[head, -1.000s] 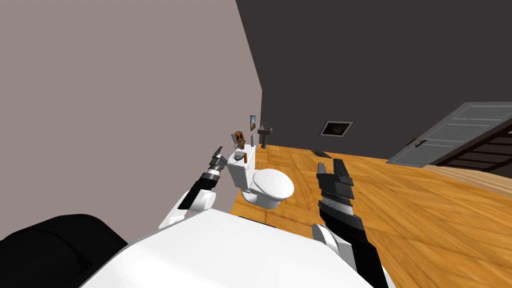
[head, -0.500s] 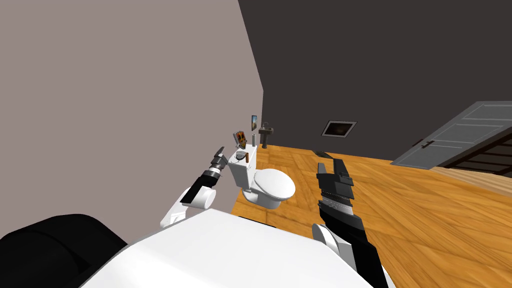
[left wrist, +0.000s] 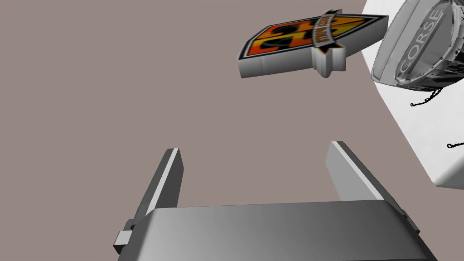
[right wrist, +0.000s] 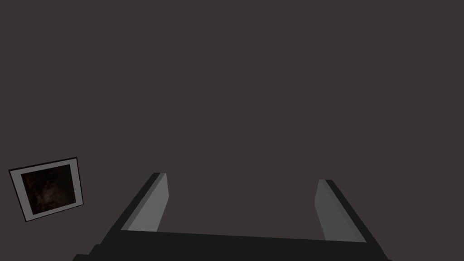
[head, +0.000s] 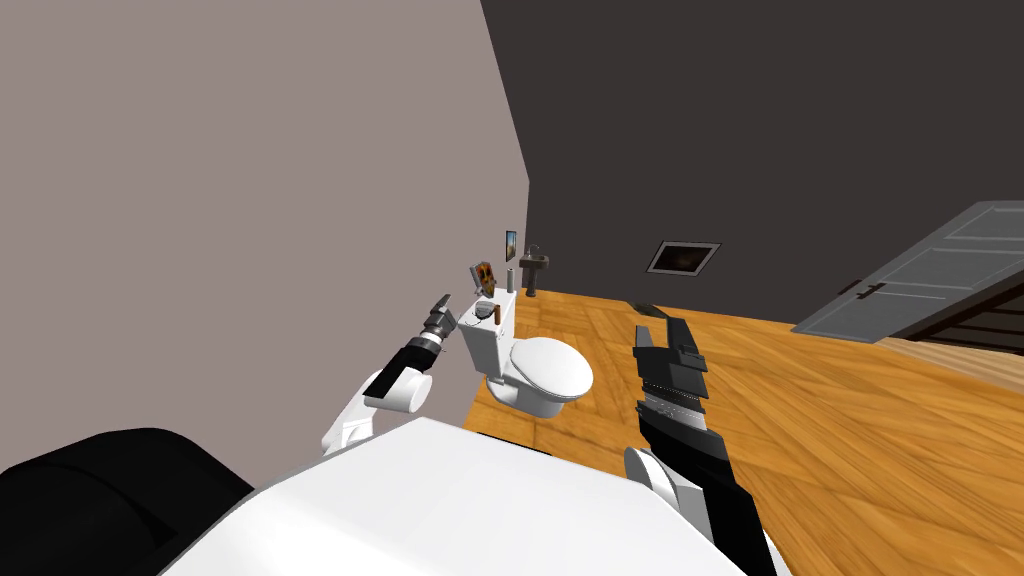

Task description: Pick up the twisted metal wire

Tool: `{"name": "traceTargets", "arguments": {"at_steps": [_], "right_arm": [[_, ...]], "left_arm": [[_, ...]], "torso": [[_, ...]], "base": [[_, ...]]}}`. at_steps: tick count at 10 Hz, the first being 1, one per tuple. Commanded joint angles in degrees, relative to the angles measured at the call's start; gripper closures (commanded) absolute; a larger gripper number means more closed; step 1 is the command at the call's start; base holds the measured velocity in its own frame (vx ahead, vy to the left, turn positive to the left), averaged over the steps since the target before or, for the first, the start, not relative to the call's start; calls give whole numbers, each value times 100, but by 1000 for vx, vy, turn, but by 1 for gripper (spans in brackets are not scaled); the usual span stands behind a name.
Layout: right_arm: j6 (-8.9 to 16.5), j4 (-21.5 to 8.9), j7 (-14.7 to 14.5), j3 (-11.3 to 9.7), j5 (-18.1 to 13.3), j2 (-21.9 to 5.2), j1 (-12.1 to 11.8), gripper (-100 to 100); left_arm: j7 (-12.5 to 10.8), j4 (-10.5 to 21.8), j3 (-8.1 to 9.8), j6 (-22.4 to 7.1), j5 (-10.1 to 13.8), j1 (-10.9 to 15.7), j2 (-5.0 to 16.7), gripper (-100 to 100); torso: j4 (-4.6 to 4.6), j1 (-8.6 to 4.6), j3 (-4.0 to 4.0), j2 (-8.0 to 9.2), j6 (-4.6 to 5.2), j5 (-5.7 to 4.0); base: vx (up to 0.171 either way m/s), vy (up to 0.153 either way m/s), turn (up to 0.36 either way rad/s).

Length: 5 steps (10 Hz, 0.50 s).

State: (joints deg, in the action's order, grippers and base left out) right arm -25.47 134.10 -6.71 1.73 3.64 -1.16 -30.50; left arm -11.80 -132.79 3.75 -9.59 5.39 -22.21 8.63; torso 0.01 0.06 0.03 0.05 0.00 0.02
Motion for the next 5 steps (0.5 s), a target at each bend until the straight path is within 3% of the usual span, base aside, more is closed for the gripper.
{"name": "traceTargets", "arguments": {"at_steps": [1,5], "right_arm": [[0,0,0,0,0,0,0,0],[0,0,0,0,0,0,0,0]], "left_arm": [[-9,-19,16,-243,4,27,7,-100],[-94,-105,123,-880,15,222,31,-100]], "torso": [[0,0,0,0,0,0],[0,-2,-1,-1,0,0]], "base": [[-8,9,0],[-12,15,28]]}}
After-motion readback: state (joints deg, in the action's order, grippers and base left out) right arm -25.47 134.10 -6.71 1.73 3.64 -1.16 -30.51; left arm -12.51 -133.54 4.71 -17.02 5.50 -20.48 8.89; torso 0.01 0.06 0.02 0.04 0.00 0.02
